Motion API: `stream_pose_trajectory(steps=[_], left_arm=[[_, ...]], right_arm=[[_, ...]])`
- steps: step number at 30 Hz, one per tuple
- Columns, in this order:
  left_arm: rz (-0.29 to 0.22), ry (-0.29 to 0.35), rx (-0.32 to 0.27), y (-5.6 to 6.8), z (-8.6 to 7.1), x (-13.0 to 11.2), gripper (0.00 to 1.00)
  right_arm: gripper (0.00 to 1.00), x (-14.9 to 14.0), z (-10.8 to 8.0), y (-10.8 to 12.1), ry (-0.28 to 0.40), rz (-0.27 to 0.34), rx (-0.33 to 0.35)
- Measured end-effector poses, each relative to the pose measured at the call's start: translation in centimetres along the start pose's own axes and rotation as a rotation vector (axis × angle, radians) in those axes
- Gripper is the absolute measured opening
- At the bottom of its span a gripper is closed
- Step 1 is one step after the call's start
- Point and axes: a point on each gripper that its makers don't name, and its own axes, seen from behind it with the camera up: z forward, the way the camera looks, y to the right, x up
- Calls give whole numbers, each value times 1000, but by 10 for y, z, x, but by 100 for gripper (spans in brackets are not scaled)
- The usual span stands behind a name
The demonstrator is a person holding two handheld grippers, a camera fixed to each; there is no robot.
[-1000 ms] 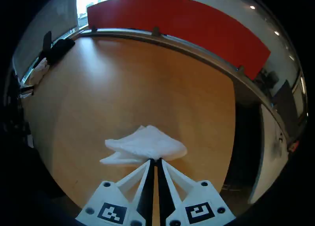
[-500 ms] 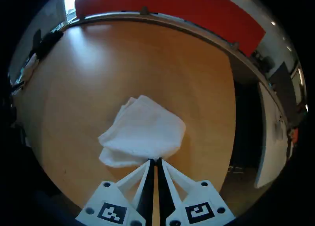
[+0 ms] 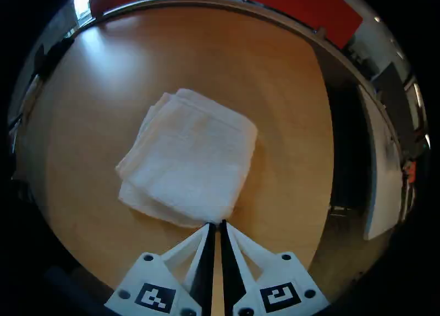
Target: Fold towel
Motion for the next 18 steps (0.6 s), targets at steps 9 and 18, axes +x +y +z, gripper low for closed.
stream_pose_trajectory(steps=[9,18], left_arm=[[8,-1,1,0,-1,2,92],[12,-4,3,0,0,3,92]], right_arm=[[9,-19,13,0,-42,25,-16],[18,-26,15,3,-49,35,-28]])
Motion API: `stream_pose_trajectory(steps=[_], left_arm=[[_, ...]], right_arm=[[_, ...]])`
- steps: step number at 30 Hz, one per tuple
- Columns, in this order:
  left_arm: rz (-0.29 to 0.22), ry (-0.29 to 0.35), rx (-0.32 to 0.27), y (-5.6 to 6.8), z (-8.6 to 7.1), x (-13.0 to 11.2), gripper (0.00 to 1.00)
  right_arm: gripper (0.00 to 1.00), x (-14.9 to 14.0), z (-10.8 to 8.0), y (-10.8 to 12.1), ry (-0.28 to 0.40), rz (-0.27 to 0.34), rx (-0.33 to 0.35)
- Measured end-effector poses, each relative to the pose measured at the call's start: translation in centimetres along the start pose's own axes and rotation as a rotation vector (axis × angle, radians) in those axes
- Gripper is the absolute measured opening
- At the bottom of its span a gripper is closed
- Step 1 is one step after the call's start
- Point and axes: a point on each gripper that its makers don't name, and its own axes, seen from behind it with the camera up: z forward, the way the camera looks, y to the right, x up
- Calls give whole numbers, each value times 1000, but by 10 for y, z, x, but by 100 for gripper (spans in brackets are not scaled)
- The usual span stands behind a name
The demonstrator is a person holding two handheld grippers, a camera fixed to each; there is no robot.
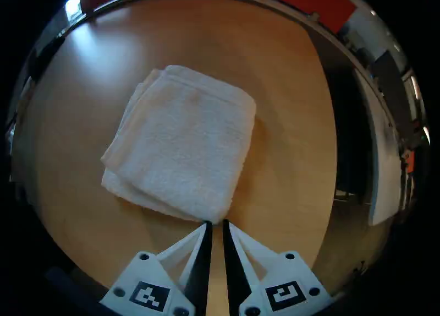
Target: Fold towel
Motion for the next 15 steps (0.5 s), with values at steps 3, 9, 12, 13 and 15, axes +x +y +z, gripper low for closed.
stream_pose_trajectory(steps=[3,9,12,13,15], left_arm=[[-1,0,-1,1,0,0,92],[-6,-1,-4,1,1,-1,92],[-5,-1,-6,1,1,-2,92],[-4,-1,-7,1,1,-2,92],[-2,-2,-9,2,1,-2,92]], right_arm=[[36,-1,-2,-1,3,-7,-1],[79,-3,-9,-1,23,-17,-7],[83,-5,-11,2,27,-11,-20],[83,-5,-10,4,26,-8,-26],[83,-6,-10,7,24,-3,-37]])
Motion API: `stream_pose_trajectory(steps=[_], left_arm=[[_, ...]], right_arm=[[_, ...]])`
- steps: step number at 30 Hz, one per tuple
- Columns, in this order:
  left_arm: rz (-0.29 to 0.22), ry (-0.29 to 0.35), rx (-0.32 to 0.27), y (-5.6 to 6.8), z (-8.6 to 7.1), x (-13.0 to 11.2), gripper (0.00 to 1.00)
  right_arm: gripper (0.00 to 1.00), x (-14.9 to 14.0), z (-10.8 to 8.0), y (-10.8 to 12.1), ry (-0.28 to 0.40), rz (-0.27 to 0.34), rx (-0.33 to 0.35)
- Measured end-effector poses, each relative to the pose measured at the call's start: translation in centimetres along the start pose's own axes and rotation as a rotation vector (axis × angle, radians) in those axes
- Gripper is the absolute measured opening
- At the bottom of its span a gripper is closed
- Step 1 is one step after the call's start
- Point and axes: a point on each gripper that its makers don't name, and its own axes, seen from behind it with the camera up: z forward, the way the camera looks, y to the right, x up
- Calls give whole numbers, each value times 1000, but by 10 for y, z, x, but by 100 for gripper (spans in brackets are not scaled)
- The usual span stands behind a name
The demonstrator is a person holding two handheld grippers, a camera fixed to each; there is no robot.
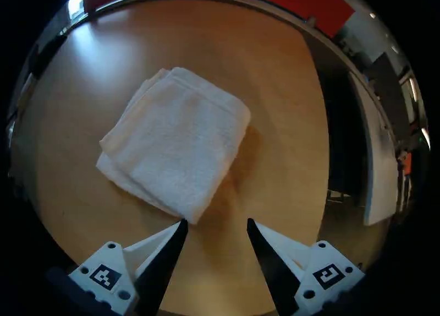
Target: Fold towel
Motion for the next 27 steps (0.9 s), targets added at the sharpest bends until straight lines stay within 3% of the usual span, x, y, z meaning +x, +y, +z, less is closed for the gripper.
stream_pose_trajectory(steps=[9,27], left_arm=[[7,1,-4,2,0,1,92],[3,7,-10,2,2,2,92]], right_arm=[[83,1,1,15,-3,22,-53],[85,4,-7,9,15,8,-34]])
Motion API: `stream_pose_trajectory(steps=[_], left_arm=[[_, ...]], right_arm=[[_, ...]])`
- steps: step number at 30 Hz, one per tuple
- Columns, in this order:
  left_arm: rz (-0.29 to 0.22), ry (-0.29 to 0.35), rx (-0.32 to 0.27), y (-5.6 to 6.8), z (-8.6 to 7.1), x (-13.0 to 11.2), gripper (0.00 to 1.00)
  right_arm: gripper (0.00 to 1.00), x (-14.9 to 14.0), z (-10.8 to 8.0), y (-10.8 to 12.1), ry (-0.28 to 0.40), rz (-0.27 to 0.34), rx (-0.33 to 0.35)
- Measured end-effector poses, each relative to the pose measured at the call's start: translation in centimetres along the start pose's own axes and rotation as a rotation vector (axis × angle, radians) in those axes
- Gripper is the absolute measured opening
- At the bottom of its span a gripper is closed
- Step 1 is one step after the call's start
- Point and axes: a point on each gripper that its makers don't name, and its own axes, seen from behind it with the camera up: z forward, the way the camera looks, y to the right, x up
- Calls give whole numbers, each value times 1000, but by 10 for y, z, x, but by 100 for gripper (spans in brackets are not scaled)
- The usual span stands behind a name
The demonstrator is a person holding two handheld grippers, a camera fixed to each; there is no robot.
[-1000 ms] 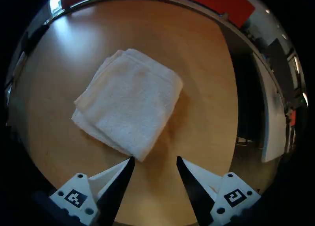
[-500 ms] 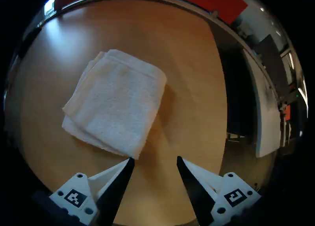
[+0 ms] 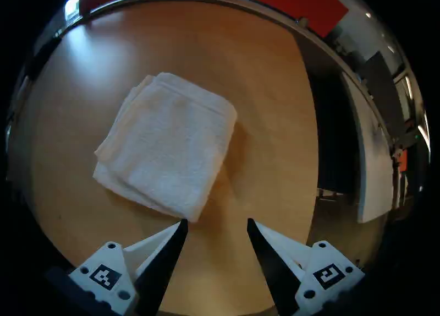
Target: Fold towel
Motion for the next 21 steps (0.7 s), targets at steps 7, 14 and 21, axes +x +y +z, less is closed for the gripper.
stream_pose_trajectory(steps=[7,14,21], left_arm=[[-4,4,-4,-1,1,0,92],[-7,6,-4,-2,1,0,92],[-15,8,0,-6,-2,-3,92]], right_arm=[[100,11,-7,-14,34,-18,25],[100,25,-12,-41,76,-32,75],[100,38,-14,-69,109,-53,119]])
